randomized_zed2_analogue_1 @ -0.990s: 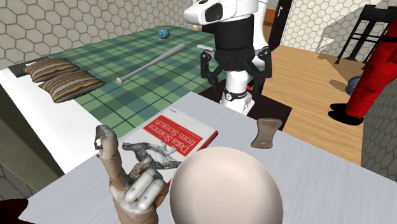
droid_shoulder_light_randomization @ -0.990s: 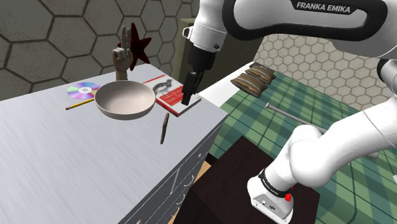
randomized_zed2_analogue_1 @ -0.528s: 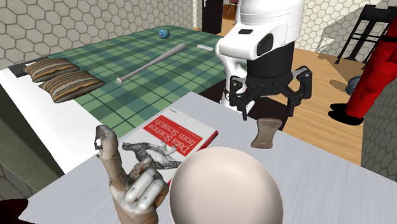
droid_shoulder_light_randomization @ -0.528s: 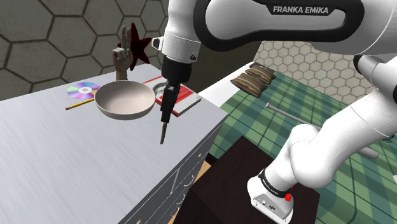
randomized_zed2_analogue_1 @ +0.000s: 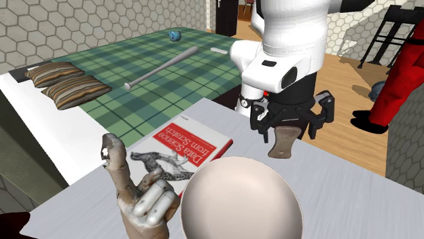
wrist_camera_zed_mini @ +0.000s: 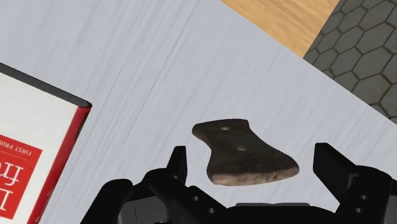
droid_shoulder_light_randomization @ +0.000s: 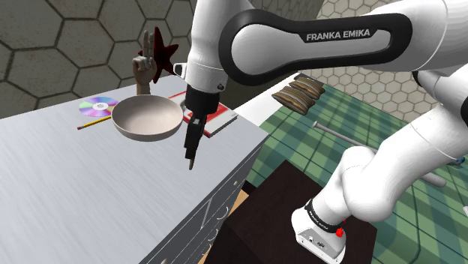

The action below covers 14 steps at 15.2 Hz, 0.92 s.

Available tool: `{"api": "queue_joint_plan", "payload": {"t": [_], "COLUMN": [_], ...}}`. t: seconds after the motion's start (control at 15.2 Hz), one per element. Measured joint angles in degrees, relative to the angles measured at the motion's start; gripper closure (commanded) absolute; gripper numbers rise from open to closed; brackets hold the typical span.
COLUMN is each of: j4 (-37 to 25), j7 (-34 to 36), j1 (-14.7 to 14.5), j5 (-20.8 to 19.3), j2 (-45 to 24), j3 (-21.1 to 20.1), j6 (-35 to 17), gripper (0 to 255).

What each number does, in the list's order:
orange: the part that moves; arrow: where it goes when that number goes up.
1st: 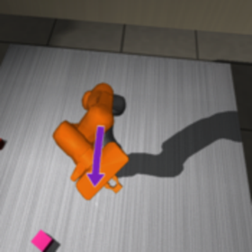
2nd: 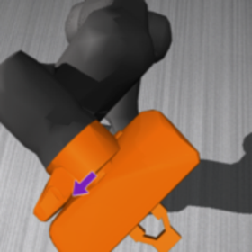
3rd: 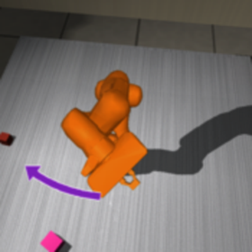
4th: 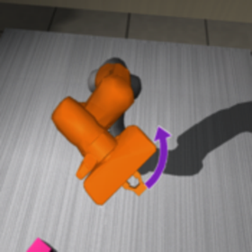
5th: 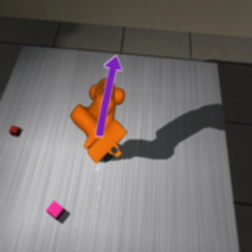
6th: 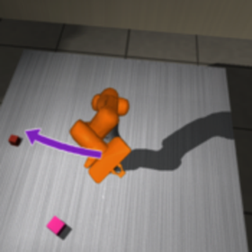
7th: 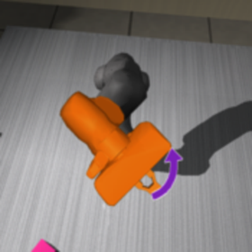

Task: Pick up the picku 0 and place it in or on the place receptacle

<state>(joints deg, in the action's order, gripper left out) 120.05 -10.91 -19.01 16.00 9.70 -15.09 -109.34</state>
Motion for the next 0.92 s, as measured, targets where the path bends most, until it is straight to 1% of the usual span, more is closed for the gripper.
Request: {"api": "queue_joint_plan", "payload": {"t": [0.4, 0.46, 0.92], "j4": [0.24, 0.24, 0.24], "j7": [-0.03, -0.03, -0.03], "j1": [-0.02, -0.02, -0.03], "j5": [0.01, 0.01, 0.02], "j2": [-0.13, -0.13, -0.12], "j3": [-0.04, -0.04, -0.05], "j6": [-0.40, -0.40, -0.40], "gripper": [0, 255, 255]}}
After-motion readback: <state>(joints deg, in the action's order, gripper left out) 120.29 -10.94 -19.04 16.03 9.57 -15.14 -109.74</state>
